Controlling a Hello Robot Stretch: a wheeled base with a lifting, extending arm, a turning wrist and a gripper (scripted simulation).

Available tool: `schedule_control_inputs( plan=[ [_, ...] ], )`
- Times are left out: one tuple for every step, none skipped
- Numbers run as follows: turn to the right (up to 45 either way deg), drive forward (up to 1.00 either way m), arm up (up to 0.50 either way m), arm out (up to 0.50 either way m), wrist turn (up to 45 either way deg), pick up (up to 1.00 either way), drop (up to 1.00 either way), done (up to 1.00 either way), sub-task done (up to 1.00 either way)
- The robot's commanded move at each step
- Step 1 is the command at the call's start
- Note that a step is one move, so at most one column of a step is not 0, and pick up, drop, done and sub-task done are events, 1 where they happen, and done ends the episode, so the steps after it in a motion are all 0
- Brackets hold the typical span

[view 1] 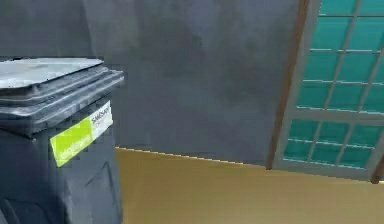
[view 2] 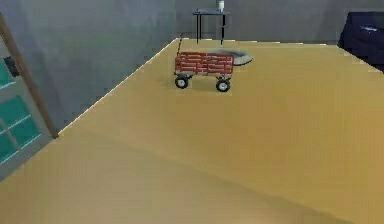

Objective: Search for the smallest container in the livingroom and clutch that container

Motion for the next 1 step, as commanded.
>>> schedule_control_inputs(
  plan=[
    [45.0, 0.0, 0.0, 0.0, 0.0, 0.0, 0.0, 0.0, 0.0]
  ],
)
